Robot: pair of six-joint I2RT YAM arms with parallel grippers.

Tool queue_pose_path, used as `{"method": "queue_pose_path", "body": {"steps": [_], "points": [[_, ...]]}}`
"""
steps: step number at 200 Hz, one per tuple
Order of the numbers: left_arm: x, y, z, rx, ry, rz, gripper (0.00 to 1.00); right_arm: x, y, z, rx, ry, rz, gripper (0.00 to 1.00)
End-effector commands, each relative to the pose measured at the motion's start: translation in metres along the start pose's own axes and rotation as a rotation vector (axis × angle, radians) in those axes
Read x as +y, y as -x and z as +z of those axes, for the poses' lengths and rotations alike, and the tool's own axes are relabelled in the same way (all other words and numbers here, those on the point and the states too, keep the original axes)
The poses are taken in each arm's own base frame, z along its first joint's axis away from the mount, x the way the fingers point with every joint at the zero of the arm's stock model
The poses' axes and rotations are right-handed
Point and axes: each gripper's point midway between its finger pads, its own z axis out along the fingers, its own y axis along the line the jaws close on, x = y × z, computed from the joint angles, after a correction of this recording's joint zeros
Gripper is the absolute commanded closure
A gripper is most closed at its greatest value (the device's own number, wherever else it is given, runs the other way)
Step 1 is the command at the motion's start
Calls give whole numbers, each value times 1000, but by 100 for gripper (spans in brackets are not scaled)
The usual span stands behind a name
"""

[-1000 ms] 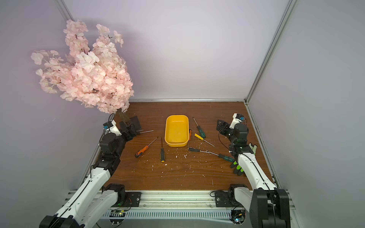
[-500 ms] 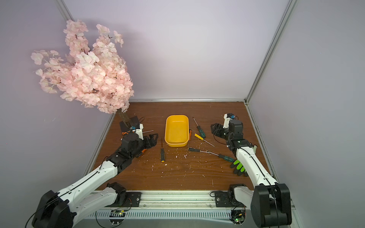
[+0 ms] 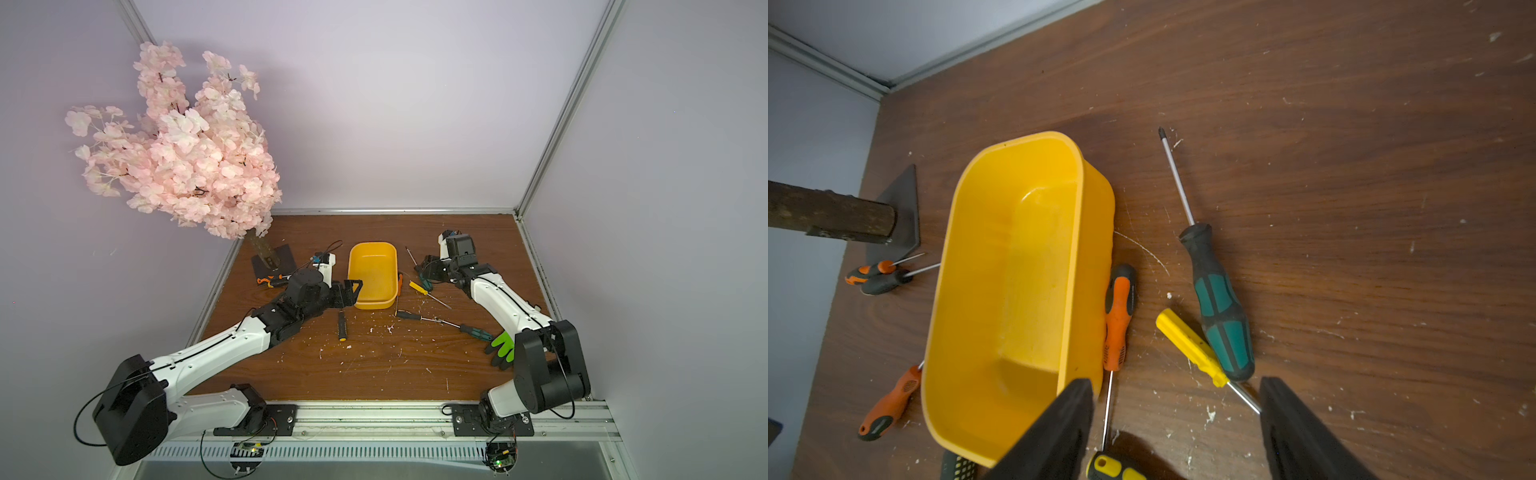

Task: Put the screwdriver on the desktop into the storage box
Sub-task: Pick up the screwdriver from the center of the board.

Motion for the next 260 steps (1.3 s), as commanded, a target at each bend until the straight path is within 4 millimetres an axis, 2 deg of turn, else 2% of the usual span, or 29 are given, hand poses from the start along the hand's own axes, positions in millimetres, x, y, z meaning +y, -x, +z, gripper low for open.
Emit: {"method": "queue_pose_path", "body": {"steps": [1,28,53,107,165,218,260], "points": [[-12,-1,2,23,-36,21,13,4,7,6,19,-38,-57,28],[-20,-2,3,39,-70,34,12,4,6,25,65,-71,-77,28],[-23,-5,4,53,-86,32,12,3,6,42,107,-86,-90,33],[-27,-5,-2,44,-94,31,12,-4,15,69,156,-158,-117,37],[-23,-4,-12,26,-78,23,12,-11,4,99,248,-207,-135,48],[-18,-7,-18,22,-68,10,12,-16,-5,114,282,-240,-154,51],[-16,-6,-22,9,-63,4,12,-18,-8,121,300,-261,-175,62]]}}
